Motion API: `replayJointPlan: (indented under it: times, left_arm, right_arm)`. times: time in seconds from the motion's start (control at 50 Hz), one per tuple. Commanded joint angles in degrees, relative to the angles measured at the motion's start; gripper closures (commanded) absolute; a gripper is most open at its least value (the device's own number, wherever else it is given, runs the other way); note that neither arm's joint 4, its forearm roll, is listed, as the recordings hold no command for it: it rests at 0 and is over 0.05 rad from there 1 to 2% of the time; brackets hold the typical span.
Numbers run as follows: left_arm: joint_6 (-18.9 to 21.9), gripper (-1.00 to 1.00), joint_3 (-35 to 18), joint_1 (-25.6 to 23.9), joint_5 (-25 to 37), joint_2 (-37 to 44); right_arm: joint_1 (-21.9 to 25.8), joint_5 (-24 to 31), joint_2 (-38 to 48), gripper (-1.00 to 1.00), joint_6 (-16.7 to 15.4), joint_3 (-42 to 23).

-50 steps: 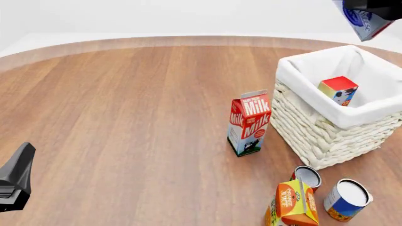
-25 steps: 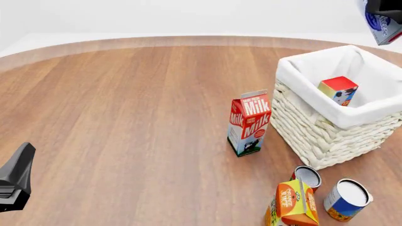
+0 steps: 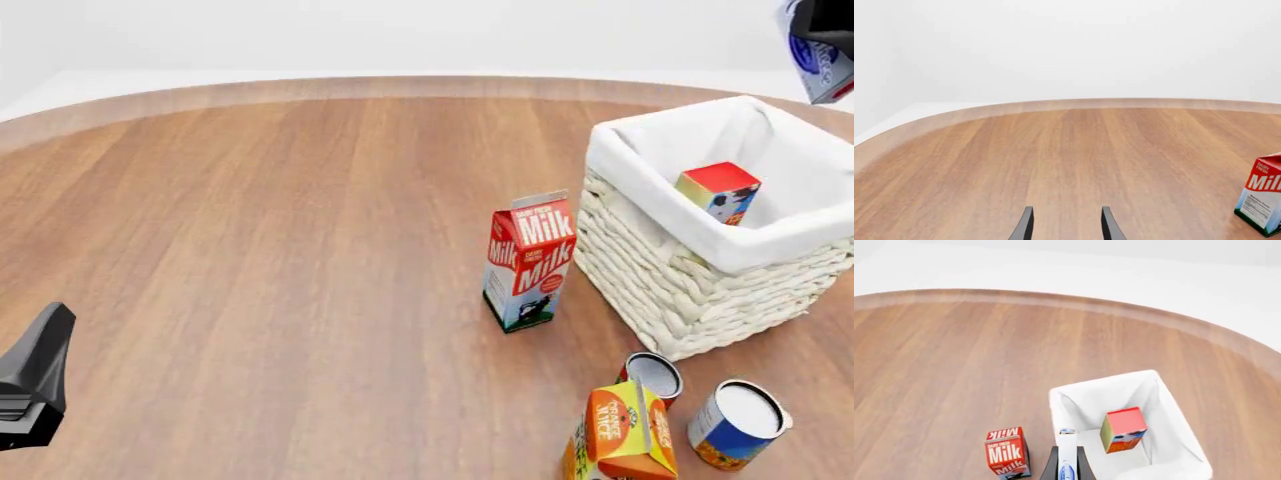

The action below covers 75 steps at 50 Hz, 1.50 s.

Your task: Pick up the cream cheese box and the butter, and put them in the basket.

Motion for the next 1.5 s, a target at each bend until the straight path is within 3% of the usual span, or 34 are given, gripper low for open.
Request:
replayJointPlan:
  times: [0.02, 1.5]
  left_arm:
    - [0.0, -1.0, 0.0, 0.0, 0.0, 0.0]
    - [0.0, -1.0, 0.0, 0.0, 0.0, 0.0]
  right_arm:
    - [-1.4, -1.3, 0.5, 1.0, 1.2, 0.0]
    - [-6.9, -9.3, 9.2, 1.0, 0.2, 2.3]
